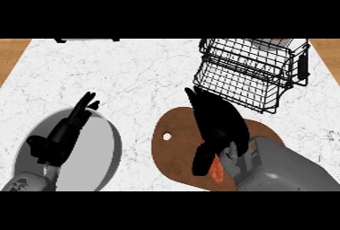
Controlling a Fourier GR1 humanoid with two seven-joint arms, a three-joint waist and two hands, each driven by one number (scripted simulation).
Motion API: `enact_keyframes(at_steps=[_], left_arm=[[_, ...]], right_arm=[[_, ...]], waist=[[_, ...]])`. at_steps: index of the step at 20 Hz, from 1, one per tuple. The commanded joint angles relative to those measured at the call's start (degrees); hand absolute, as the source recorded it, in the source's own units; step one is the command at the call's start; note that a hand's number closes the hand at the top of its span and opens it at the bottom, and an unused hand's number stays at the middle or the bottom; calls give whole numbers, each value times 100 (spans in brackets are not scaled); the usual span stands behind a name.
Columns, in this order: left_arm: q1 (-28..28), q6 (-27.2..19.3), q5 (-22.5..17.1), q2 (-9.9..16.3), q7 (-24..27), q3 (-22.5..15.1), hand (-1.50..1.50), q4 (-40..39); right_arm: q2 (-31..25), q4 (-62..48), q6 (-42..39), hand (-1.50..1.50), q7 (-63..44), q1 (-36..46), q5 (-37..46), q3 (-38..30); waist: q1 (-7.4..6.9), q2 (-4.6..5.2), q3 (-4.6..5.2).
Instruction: Pick the sweet potato from the cutting board and place it in the tiered basket
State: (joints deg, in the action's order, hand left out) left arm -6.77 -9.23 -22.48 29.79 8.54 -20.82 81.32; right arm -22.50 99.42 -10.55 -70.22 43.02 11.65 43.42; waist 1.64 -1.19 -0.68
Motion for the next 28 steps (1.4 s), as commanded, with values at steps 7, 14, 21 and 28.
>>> enact_keyframes(at_steps=[7,14,21,28], left_arm=[[50,-185,46,-653,102,-294,0,-189],[37,-204,170,-608,179,-266,0,-150],[-157,-149,128,-670,111,-227,0,-364],[-173,-47,90,-548,47,-88,0,-385]], right_arm=[[64,-460,-272,-150,-1497,-284,121,299],[276,-260,36,-150,-1498,-806,541,414],[95,-344,18,-150,-1370,-1268,799,369],[1,-284,46,-150,-1018,-1849,1074,317]], waist=[[20,77,93],[-48,86,80],[24,100,82],[-17,104,78]])
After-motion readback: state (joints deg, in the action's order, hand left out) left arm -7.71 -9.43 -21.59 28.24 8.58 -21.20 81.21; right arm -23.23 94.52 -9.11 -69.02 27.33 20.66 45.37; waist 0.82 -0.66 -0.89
